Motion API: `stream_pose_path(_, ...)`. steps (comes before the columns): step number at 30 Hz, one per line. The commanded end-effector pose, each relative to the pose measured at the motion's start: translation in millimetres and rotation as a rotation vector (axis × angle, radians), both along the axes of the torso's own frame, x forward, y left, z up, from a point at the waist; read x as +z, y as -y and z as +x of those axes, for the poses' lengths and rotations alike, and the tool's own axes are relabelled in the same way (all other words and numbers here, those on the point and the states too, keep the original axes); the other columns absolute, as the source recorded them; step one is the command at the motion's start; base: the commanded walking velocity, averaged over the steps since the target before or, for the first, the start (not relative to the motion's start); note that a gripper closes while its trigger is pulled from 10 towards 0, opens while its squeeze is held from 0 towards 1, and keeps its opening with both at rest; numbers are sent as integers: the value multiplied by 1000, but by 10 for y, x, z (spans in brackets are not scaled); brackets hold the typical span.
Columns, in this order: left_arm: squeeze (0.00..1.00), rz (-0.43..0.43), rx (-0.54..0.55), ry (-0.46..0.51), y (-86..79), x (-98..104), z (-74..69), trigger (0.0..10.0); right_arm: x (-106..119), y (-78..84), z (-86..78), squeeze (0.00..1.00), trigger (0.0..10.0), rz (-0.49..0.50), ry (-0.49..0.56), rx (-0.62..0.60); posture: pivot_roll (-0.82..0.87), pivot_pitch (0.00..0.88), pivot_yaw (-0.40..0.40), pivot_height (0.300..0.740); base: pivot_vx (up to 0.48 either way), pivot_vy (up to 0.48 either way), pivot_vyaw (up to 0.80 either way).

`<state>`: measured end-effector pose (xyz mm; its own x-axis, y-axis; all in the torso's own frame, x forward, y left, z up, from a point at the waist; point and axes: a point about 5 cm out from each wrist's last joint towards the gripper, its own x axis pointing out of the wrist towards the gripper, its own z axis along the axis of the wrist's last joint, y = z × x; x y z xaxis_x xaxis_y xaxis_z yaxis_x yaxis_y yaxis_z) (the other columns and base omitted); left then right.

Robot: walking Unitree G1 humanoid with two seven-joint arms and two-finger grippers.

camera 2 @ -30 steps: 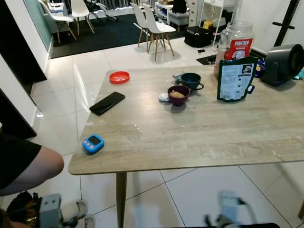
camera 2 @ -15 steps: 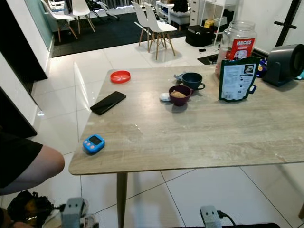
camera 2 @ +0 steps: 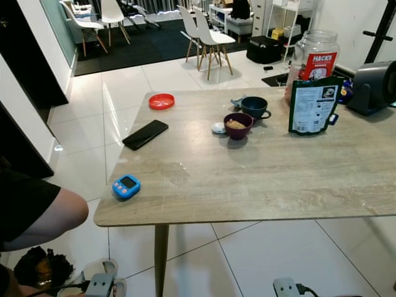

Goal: Restocking fridge

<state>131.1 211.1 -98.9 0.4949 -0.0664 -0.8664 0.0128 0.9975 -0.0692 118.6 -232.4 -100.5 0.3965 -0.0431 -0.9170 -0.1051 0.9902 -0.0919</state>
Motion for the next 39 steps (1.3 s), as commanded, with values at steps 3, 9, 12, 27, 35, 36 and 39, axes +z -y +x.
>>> stream_pose_path(3,0,-23,21,-21,35,-25,-49,10000,-50,-72,-108,216,10000,10,-51,22,10,0,52,739,0,0,0)
stream_pose_path(9,1000,-14,45,-20,15,-22,-46,10000,-28,-16,-69,1000,10000,-14,-25,-19,12,0,49,739,0,0,0)
stream_pose_path(12,1000,12,51,-24,-9,-19,-35,10000,-27,-4,-71,1000,10000,-25,-29,-24,12,0,49,739,0,0,0)
stream_pose_path(27,1000,-15,75,-18,13,-11,2,10000,-24,6,-65,1000,10000,-35,-20,-40,14,0,44,739,0,0,0)
stream_pose_path(35,1000,-13,69,-16,15,-5,24,10000,-27,2,-70,1000,10000,-35,-20,-45,14,0,43,739,0,0,0)
stream_pose_path(36,1000,-8,66,-16,12,-3,29,10000,-28,0,-72,1000,10000,-34,-21,-46,14,0,43,739,0,0,0)
stream_pose_path(39,1000,-7,65,-18,13,-2,35,10000,-31,-7,-78,129,10000,-26,-25,-48,14,0,43,739,0,0,0)
